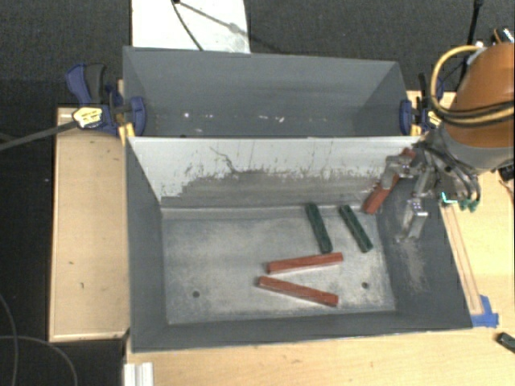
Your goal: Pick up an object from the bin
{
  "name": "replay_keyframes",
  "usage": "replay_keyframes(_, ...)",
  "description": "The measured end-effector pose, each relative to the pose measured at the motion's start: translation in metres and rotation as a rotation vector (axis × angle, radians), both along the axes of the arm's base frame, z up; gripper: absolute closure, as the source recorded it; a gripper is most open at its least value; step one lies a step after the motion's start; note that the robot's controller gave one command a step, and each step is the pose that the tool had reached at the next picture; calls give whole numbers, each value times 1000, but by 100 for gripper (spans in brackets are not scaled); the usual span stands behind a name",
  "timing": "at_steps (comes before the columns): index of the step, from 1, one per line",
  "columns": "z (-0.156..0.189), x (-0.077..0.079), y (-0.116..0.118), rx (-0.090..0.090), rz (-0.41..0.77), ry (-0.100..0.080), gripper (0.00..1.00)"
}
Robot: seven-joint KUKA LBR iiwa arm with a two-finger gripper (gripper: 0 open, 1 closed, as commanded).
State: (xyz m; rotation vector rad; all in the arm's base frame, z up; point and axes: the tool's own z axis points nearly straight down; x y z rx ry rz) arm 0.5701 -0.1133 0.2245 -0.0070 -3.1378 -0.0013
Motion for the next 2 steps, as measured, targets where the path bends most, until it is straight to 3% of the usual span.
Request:
replay_keyframes(1,-159,-11,57,2,30,1,0)
replay_keyframes(2,-154,13,56,-1,103,-10,0)
